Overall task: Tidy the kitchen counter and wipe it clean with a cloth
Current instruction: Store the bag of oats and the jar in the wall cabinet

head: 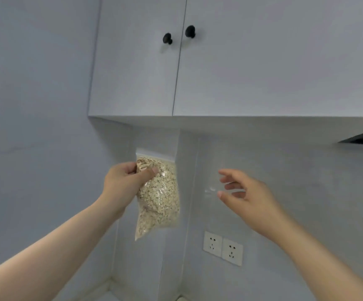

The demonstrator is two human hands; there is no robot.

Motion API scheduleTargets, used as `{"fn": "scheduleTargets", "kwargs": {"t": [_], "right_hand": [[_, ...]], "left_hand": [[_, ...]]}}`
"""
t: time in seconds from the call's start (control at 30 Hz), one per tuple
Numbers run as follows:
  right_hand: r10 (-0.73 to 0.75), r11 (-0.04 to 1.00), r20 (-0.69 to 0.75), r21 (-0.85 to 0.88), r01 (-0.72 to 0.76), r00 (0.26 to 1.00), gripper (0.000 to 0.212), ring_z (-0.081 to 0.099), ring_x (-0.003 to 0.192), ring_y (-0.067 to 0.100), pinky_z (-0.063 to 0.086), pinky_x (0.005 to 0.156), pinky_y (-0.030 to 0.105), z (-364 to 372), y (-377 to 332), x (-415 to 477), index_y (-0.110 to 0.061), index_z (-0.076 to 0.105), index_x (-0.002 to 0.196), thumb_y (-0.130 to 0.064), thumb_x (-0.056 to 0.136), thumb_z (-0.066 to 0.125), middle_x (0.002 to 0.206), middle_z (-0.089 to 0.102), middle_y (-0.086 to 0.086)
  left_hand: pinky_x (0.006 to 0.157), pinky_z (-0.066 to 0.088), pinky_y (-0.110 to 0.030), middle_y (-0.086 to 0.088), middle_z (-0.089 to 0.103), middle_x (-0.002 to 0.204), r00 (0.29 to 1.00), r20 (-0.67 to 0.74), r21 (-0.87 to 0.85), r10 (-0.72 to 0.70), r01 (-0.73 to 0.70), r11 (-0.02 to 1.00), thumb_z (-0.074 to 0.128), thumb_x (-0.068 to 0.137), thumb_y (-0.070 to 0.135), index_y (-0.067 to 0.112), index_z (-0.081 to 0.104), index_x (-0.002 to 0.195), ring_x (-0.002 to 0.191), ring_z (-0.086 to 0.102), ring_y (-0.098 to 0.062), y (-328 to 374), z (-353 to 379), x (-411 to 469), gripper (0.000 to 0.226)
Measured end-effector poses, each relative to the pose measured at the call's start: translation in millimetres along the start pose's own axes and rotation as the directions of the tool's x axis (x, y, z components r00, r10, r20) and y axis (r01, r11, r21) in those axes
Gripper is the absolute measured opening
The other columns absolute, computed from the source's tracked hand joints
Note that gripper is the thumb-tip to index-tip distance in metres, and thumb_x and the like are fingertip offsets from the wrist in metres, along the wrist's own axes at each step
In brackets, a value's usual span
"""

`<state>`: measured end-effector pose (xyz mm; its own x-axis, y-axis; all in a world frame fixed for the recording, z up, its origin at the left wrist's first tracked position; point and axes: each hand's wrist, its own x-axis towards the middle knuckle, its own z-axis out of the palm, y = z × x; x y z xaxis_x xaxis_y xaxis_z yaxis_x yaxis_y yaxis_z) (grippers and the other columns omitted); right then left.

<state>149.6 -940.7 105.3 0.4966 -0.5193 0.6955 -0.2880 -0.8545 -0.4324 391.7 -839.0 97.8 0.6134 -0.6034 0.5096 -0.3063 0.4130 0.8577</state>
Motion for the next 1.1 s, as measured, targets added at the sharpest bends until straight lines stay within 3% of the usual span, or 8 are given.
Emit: {"fn": "scheduleTargets", "kwargs": {"t": [0.17,0.37,0.53,0.7,0.77,0.87,1.0,1.1], "right_hand": [[-0.232,0.961,-0.097,-0.179,0.212,0.968,0.037,0.057,0.097,0.008,0.046,0.090,0.024,-25.4,-56.2,66.2,-0.022,0.056,0.124,-0.019,0.088,0.062,0.106,0.060,-0.006],[-0.308,0.909,-0.091,-0.323,0.264,0.947,0.043,0.053,0.106,0.013,0.043,0.095,0.032,-29.4,-96.7,125.9,-0.021,0.052,0.129,-0.023,0.087,0.061,0.115,0.057,-0.003],[-0.387,0.688,-0.032,-0.676,0.265,0.922,0.057,0.038,0.127,0.022,0.026,0.103,0.032,-15.0,-103.6,168.5,-0.018,0.043,0.138,-0.036,0.086,0.059,0.137,0.043,0.002],[-0.418,0.793,-0.274,-0.575,0.201,0.866,0.062,0.035,0.127,0.029,0.028,0.106,0.034,-14.6,-127.7,222.1,-0.004,0.031,0.143,-0.026,0.090,0.055,0.141,0.036,0.012],[-0.402,0.838,-0.338,-0.510,0.193,0.851,0.063,0.036,0.126,0.029,0.032,0.101,0.032,-18.4,-141.7,244.3,-0.004,0.027,0.143,-0.020,0.088,0.055,0.139,0.035,0.011],[-0.355,0.877,-0.348,-0.444,0.181,0.867,0.057,0.044,0.119,0.028,0.037,0.088,0.030,-23.0,-158.2,269.3,-0.005,0.033,0.138,-0.015,0.087,0.053,0.134,0.039,0.009],[-0.282,0.910,-0.322,-0.388,0.146,0.904,0.038,0.050,0.106,0.025,0.037,0.078,0.028,-31.6,-166.2,284.8,-0.014,0.051,0.123,-0.020,0.085,0.054,0.119,0.049,0.003],[-0.268,0.948,-0.322,-0.258,0.188,0.908,0.025,0.049,0.088,0.024,0.038,0.071,0.027,-36.2,-165.9,289.3,-0.016,0.058,0.106,-0.020,0.081,0.058,0.098,0.050,0.002]], "left_hand": [[0.080,0.056,-0.043,-0.008,0.074,0.079,0.986,-0.081,0.018,0.149,-0.148,0.989,0.080,0.075,0.027,0.008,0.074,0.082,0.079,0.072,-0.027,48.8,-6.2,41.5,0.021],[0.063,0.045,-0.032,-0.018,0.067,0.072,0.958,-0.151,0.041,0.245,-0.242,0.969,0.081,0.072,0.034,-0.004,0.066,0.079,0.065,0.060,-0.020,77.7,-23.4,75.0,0.041],[0.060,0.033,-0.031,-0.006,0.049,0.065,0.947,-0.166,0.045,0.275,-0.271,0.962,0.081,0.071,0.035,-0.012,0.055,0.079,0.060,0.045,-0.017,88.5,-33.2,93.6,0.054],[0.043,0.038,-0.022,-0.009,0.052,0.069,0.935,-0.160,0.065,0.316,-0.310,0.949,0.079,0.074,0.032,-0.014,0.057,0.082,0.059,0.051,-0.019,99.1,-42.5,107.7,0.051],[0.054,0.042,-0.027,-0.019,0.059,0.071,0.931,-0.147,0.061,0.335,-0.330,0.942,0.080,0.068,0.039,-0.012,0.060,0.085,0.062,0.055,-0.020,103.8,-46.9,115.2,0.057],[0.065,0.043,-0.033,-0.028,0.066,0.087,0.917,-0.139,0.086,0.375,-0.366,0.927,0.075,0.055,0.051,-0.007,0.063,0.087,0.065,0.062,-0.025,108.8,-52.2,125.5,0.067],[0.067,0.045,-0.035,-0.026,0.067,0.087,0.890,-0.127,0.150,0.437,-0.418,0.896,0.072,0.054,0.054,-0.005,0.064,0.086,0.079,0.067,-0.041,112.6,-53.9,134.0,0.068],[0.065,0.042,-0.033,-0.028,0.065,0.086,0.880,-0.116,0.168,0.461,-0.440,0.882,0.072,0.056,0.053,-0.006,0.063,0.087,0.067,0.065,-0.035,111.7,-55.8,131.7,0.068]]}}
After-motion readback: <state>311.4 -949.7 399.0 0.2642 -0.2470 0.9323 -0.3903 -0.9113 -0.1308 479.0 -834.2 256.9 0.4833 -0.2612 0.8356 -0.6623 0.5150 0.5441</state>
